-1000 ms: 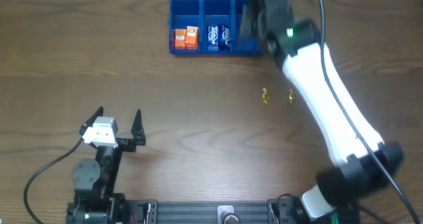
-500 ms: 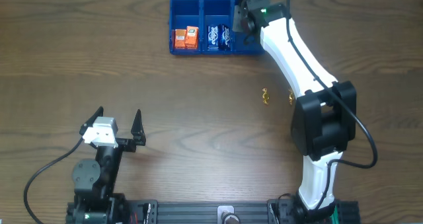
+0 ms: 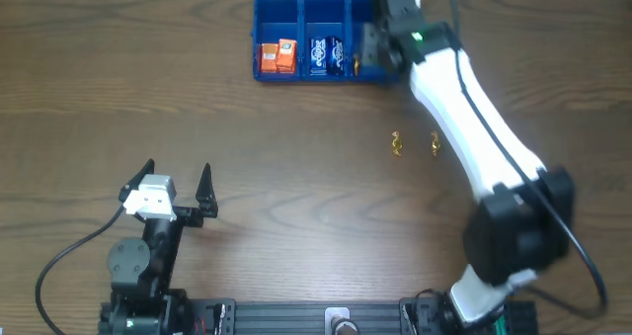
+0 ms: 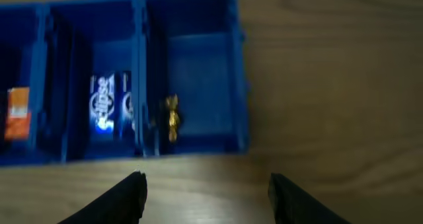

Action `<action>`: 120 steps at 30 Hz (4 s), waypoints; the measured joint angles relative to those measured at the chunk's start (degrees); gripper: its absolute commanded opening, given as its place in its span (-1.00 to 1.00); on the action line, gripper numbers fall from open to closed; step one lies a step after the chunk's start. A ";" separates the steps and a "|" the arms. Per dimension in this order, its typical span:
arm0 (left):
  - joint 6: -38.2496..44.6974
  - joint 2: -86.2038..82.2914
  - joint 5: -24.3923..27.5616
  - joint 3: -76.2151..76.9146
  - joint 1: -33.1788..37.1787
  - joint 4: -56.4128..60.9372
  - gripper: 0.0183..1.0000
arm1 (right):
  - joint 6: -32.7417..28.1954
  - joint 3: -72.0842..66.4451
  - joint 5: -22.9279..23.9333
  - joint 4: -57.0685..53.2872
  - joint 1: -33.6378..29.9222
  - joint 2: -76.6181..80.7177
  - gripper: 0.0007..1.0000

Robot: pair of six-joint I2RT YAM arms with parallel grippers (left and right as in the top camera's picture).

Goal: Sort Candies Into Trays

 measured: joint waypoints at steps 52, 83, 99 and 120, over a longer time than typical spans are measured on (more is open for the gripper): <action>0.02 -0.02 0.02 0.00 0.02 -0.02 0.99 | 4.74 -28.89 -4.98 9.01 5.07 -14.32 -0.74; 0.02 -0.02 0.02 0.00 0.02 -0.02 1.00 | -0.72 17.94 -0.57 0.55 0.04 15.89 0.11; 0.02 -0.04 0.04 0.00 0.02 0.00 0.99 | 0.28 -24.33 4.24 5.20 -2.12 -19.80 0.21; 0.02 -0.02 0.02 0.00 0.02 -0.02 1.00 | 2.95 -37.59 -2.73 13.68 -13.27 -5.77 0.08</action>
